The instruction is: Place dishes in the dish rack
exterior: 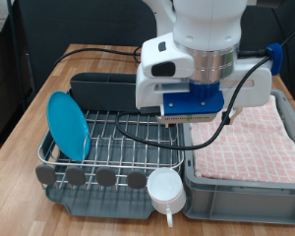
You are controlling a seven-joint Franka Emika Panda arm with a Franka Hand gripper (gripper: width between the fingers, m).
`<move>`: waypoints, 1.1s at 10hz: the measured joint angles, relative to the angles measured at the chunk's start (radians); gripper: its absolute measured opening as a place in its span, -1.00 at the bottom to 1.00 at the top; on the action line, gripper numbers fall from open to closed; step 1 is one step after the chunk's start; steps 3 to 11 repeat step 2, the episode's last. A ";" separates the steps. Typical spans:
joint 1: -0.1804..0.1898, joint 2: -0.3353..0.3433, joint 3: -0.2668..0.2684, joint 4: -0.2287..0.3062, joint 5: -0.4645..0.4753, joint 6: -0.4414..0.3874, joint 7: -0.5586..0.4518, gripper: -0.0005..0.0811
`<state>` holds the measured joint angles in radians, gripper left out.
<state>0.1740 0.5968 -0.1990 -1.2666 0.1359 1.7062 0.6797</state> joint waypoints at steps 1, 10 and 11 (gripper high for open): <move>0.007 -0.024 -0.001 -0.018 -0.009 -0.002 0.008 0.98; 0.014 -0.046 -0.002 -0.036 -0.025 -0.002 0.015 0.98; 0.014 -0.046 -0.002 -0.036 -0.025 -0.002 0.015 0.98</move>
